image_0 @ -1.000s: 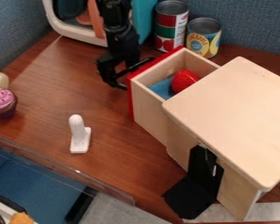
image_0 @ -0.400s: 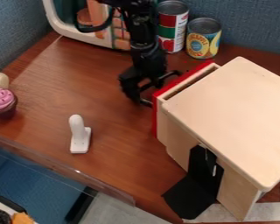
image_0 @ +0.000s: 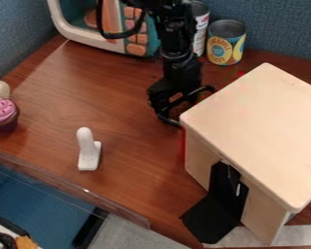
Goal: Close the drawer
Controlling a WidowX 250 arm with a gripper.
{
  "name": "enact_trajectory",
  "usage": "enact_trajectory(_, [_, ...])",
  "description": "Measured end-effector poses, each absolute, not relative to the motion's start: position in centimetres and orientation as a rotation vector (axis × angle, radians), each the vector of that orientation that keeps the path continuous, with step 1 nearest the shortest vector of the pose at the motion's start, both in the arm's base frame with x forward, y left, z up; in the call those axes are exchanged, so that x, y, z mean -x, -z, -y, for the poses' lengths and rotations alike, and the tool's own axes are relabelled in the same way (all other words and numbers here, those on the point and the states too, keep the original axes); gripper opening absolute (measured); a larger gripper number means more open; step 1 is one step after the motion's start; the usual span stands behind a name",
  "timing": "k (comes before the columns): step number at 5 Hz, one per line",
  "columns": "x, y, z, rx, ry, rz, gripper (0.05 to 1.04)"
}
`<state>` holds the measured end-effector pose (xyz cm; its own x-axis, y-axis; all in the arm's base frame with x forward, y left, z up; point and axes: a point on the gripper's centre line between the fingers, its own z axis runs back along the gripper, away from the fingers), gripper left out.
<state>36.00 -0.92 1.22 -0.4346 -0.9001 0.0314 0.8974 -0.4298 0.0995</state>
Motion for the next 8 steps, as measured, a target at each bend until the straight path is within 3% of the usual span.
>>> enact_trajectory(2, [-35.5, -1.2, 2.4, 0.030, 2.032, 0.161, 1.000])
enact_trajectory(4, [-34.8, -0.9, 1.5, 0.033, 1.999, 0.114, 1.000])
enact_trajectory(5, [-34.5, -3.7, -1.8, -0.031, 1.799, 0.084, 1.000])
enact_trajectory(7, [-29.8, -9.0, -3.9, -0.125, 1.381, 0.144, 1.000])
enact_trajectory(8, [-27.6, -10.2, -3.8, -0.077, 1.341, 0.164, 1.000])
